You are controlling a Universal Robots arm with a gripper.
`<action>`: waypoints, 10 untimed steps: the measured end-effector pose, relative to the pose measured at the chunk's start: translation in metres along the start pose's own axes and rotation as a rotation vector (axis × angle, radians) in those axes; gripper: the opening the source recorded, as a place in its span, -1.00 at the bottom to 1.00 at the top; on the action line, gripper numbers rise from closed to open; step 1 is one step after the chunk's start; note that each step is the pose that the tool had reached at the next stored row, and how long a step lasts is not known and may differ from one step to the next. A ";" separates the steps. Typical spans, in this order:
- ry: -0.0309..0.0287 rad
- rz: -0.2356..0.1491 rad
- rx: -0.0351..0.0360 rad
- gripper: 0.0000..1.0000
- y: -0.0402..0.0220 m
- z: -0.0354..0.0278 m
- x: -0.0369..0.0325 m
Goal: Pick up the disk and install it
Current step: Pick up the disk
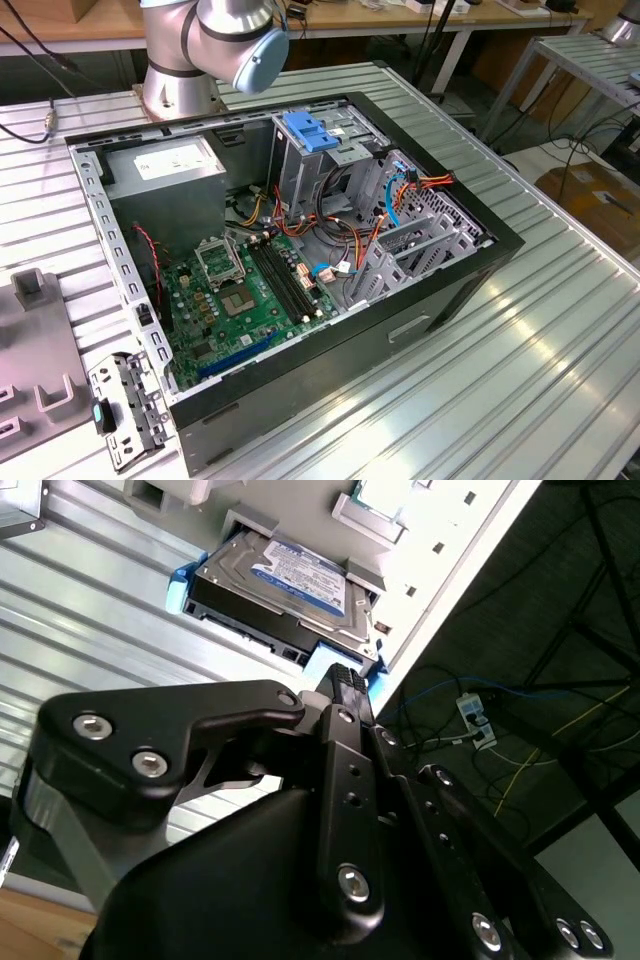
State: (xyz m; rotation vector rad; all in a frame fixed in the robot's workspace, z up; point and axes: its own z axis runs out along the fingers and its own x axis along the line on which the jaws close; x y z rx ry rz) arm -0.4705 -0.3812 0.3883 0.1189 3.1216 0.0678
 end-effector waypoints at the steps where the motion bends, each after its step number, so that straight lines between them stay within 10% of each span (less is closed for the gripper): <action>1: 0.0000 0.000 0.0000 -0.79 0.0000 0.0000 0.0000; 10: 0.0004 -0.008 -0.0001 -0.79 0.0000 0.0000 0.0002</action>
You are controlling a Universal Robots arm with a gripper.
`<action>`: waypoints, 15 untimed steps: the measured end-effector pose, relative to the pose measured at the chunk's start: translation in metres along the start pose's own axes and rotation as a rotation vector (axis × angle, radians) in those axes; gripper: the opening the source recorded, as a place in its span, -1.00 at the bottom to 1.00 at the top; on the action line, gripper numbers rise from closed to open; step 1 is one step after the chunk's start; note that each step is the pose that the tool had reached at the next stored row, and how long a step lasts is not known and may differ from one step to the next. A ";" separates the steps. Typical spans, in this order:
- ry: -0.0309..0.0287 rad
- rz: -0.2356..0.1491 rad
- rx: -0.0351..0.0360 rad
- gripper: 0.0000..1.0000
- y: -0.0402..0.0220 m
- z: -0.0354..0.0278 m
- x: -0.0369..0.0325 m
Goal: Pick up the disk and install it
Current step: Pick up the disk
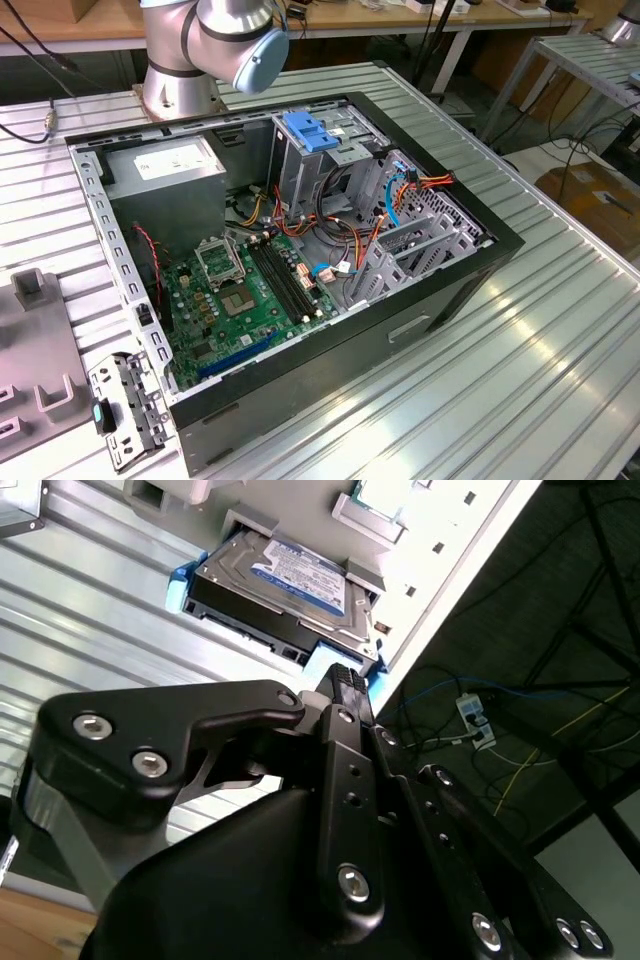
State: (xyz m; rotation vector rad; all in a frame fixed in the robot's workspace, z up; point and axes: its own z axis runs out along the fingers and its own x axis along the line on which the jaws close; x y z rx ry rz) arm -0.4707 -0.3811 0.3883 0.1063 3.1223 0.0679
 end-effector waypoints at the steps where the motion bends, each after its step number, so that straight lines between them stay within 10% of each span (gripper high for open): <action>1: 0.0003 -0.006 -0.0001 -0.79 0.0000 0.0000 0.0000; 15: 0.0110 -0.253 -0.0039 -0.79 0.0000 0.0000 0.0000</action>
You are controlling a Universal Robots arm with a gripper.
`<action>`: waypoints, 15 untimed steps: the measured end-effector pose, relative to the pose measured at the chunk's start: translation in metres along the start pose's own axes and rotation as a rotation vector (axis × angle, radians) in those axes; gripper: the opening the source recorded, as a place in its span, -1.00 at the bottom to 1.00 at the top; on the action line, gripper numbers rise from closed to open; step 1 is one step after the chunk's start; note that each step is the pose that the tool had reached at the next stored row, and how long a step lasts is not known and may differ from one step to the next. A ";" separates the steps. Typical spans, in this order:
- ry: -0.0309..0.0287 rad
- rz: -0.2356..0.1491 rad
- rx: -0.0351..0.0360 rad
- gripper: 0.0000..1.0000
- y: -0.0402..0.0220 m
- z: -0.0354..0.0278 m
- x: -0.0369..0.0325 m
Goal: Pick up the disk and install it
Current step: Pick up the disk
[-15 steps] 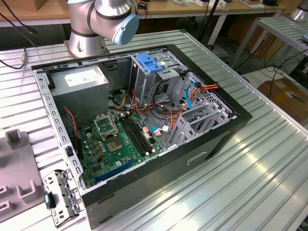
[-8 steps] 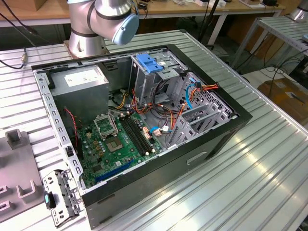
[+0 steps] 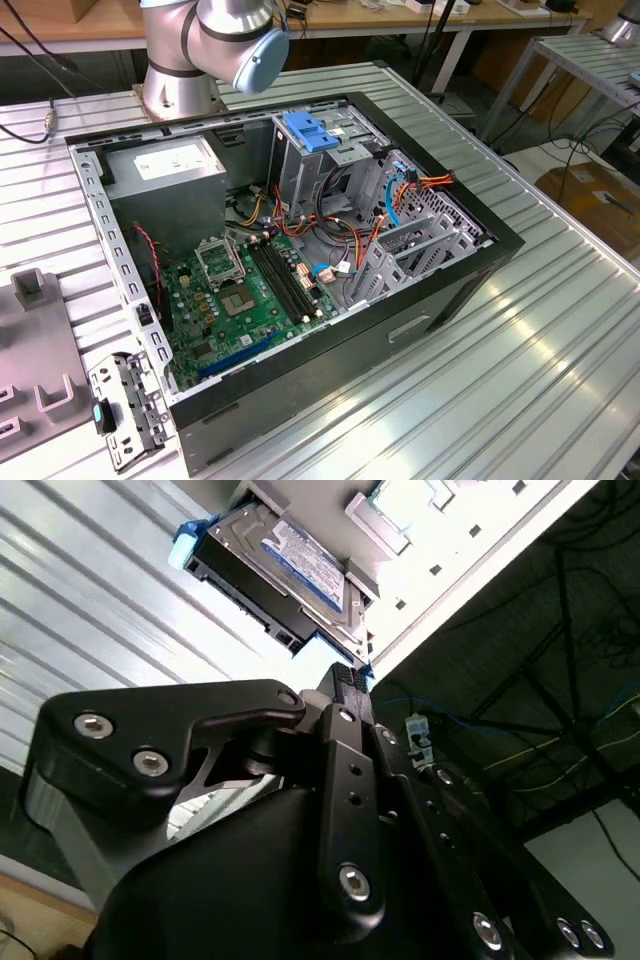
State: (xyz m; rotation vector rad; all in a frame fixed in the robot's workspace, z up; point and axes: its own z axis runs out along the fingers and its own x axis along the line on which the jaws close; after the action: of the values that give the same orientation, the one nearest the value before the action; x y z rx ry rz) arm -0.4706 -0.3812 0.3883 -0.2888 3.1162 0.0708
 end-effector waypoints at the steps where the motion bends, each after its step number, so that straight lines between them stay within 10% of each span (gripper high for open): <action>1: 0.0007 -0.018 -0.0003 -0.79 0.0000 0.0000 0.0000; 15: 0.0140 -0.318 -0.0049 -0.79 0.0000 0.0000 0.0000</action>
State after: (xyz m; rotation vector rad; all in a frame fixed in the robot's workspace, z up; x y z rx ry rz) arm -0.4706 -0.3811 0.3883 -0.7814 3.0379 0.0728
